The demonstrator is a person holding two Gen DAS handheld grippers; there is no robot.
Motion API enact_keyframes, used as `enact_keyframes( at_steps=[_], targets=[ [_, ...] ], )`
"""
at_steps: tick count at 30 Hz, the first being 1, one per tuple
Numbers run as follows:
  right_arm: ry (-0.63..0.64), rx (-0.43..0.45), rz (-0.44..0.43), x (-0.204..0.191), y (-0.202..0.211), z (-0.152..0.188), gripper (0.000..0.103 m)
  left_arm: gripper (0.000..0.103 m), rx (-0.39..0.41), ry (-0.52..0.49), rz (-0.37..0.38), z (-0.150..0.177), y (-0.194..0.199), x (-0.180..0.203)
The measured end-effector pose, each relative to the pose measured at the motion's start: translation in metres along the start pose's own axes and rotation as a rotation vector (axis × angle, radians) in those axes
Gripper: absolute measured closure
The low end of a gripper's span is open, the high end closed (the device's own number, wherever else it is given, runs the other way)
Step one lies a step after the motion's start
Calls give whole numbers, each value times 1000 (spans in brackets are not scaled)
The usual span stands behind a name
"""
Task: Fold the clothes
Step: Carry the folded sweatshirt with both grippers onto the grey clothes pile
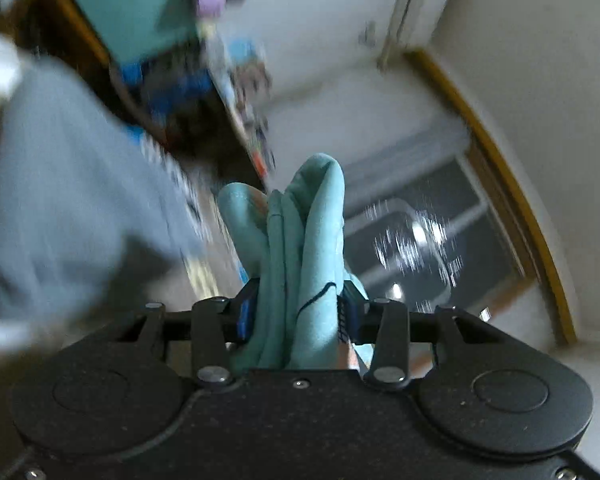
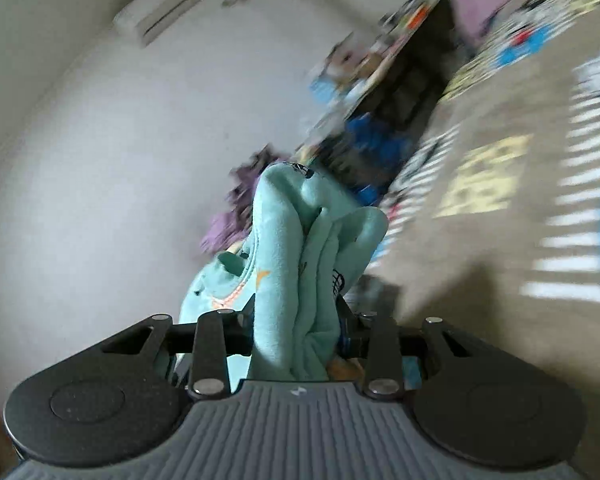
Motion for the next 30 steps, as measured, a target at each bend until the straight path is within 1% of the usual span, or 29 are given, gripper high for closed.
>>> enact_keyframes(
  at_steps=[3, 6, 9, 10, 11, 13, 14, 15, 16, 17, 18, 21, 24, 25, 27, 28, 29, 30],
  targets=[
    [12, -74, -72, -10, -50, -19, 67, 63, 99, 21, -1, -21, 7, -7],
    [5, -136, -137, -17, -93, -36, 67, 63, 176, 35, -22, -37, 12, -14],
    [-34, -179, -169, -17, -128, -47, 67, 63, 217, 66, -63, -43, 9, -22],
    [-45, -191, -164, -15, -139, -51, 67, 63, 225, 79, -79, -45, 9, -27],
    [-55, -203, -156, -12, -149, -55, 67, 63, 231, 92, -97, -48, 9, -34],
    [-78, -237, -92, -1, -171, -58, 67, 63, 242, 115, -148, -51, 5, -48],
    [-94, -255, -50, 7, -182, -59, 67, 63, 242, 131, -198, -52, 0, -59],
    [-96, -275, 14, 18, -194, -57, 67, 63, 227, 166, -242, -51, -7, -74],
    [-96, -287, 81, 31, -202, -52, 71, 64, 215, 215, -266, -48, -11, -89],
    [-103, -292, 131, 43, -207, -47, 72, 63, 209, 264, -282, -46, -11, -101],
    [-144, -259, 94, 52, -204, -44, 73, 63, 205, 274, -284, -46, -11, -105],
    [-145, -238, 81, 48, -201, -40, 73, 64, 197, 234, -279, -47, -14, -102],
    [-151, -246, 77, 47, -197, -43, 71, 63, 191, 217, -289, -47, -11, -102],
    [-135, -244, 86, 42, -194, -43, 67, 62, 191, 195, -306, -46, -9, -99],
    [-105, -231, 111, 33, -190, -44, 63, 59, 198, 136, -355, -43, -6, -91],
    [-94, -216, 122, 33, -198, -51, 59, 56, 210, 109, -378, -42, -6, -86],
    [-77, -193, 131, 29, -198, -57, 56, 51, 219, 77, -396, -41, -4, -81],
    [-61, -163, 144, 24, -194, -61, 49, 49, 228, 38, -413, -39, -3, -75]
  ],
)
Point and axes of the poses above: each gripper's, at about its wrist camera, not at the fingertips, and y roughly against the way its jaws point, x to its right, z to its underside, the point moved 2 cm from there along -y, roughly the way its jaws point, and after that the axes turned 12 degrees about -x, right-handed, at the moved point
